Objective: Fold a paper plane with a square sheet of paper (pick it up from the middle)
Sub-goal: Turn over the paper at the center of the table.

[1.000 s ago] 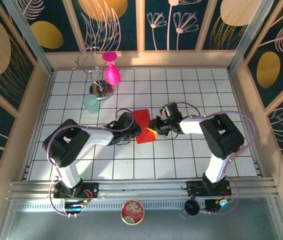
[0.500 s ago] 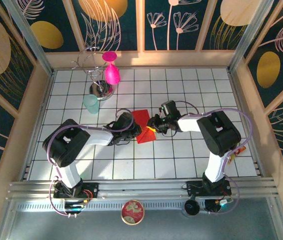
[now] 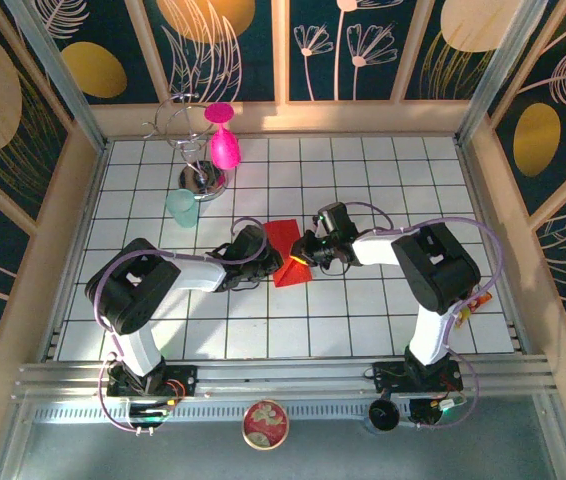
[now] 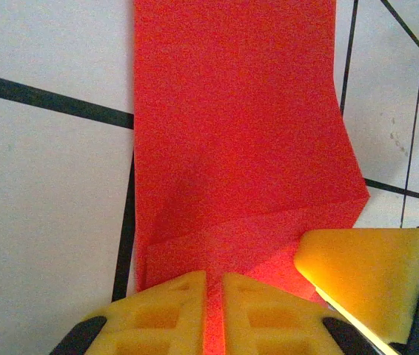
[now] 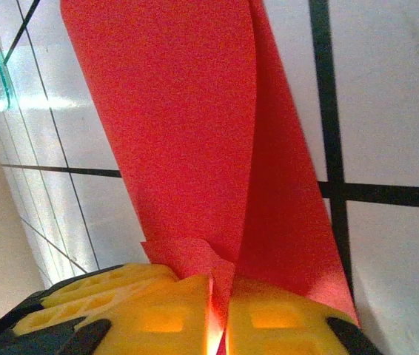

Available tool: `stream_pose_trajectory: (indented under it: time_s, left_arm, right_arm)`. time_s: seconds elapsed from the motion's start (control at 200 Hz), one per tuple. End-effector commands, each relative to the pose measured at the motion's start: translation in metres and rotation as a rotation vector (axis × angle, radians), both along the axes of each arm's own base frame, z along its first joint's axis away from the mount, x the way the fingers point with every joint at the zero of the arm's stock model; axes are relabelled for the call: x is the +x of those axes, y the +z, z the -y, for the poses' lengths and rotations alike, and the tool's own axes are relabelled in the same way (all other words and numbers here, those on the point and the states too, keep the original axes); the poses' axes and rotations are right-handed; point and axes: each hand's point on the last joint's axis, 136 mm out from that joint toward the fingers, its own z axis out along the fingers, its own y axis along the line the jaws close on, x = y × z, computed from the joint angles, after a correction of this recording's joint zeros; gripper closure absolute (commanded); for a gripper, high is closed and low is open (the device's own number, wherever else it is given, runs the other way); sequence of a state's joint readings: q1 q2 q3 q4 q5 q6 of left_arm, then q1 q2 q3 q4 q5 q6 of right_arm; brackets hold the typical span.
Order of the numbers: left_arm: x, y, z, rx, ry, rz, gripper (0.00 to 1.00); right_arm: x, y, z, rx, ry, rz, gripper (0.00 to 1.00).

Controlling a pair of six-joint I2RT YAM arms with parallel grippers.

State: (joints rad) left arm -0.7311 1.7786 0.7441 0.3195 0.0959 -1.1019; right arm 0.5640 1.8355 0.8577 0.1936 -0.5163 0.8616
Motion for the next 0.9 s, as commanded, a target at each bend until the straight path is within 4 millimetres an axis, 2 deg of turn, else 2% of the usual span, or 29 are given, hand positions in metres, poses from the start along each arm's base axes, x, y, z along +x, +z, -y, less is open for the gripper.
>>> stream_pose_trajectory:
  time_s: [0.0, 0.095, 0.11, 0.14, 0.285, 0.38, 0.506, 0.521, 0.571, 0.651, 0.751, 0.836, 0.896]
  left_arm:
    - [-0.013, -0.007, -0.008, 0.021, -0.008, -0.047, 0.86]
    - [-0.011, 0.004, -0.009, 0.014, 0.003, -0.024, 0.84]
    - [-0.009, 0.015, -0.009, -0.003, 0.009, -0.003, 0.84]
    - [-0.008, 0.022, -0.010, -0.013, 0.018, 0.008, 0.83]
    - [-0.004, 0.061, -0.018, -0.113, 0.051, 0.084, 0.73]
    - [-0.005, 0.086, -0.028, -0.185, 0.072, 0.137, 0.61]
    - [-0.009, 0.112, -0.042, -0.245, 0.092, 0.186, 0.40]
    - [-0.009, 0.116, -0.043, -0.256, 0.093, 0.195, 0.37]
    - [-0.011, 0.130, -0.045, -0.293, 0.089, 0.225, 0.29]
    - [-0.017, 0.153, -0.043, -0.363, 0.062, 0.277, 0.19]
    - [-0.025, 0.177, -0.037, -0.455, 0.017, 0.325, 0.12]
    - [-0.031, 0.189, -0.029, -0.515, -0.034, 0.340, 0.09]
    - [-0.032, 0.190, -0.023, -0.526, -0.068, 0.335, 0.09]
  right_arm:
    - [0.001, 0.007, -0.007, 0.018, 0.029, 0.045, 0.90]
    - [0.004, 0.012, -0.006, 0.018, 0.023, 0.073, 0.96]
    - [0.005, 0.014, -0.006, 0.021, 0.020, 0.081, 0.97]
    - [0.007, 0.019, -0.006, 0.030, 0.015, 0.099, 0.98]
    - [0.015, 0.062, -0.006, 0.099, 0.004, 0.232, 1.00]
    - [0.015, 0.094, -0.003, 0.162, 0.010, 0.313, 1.00]
    - [0.001, 0.129, -0.007, 0.260, 0.058, 0.382, 1.00]
    - [0.007, 0.132, 0.001, 0.266, 0.037, 0.389, 1.00]
    - [0.005, 0.144, 0.004, 0.311, 0.044, 0.402, 1.00]
    - [-0.002, 0.162, 0.005, 0.382, 0.065, 0.422, 1.00]
    - [-0.012, 0.180, 0.003, 0.452, 0.103, 0.439, 1.00]
    - [-0.017, 0.188, 0.001, 0.497, 0.120, 0.439, 1.00]
    - [-0.021, 0.194, 0.000, 0.529, 0.133, 0.438, 1.00]
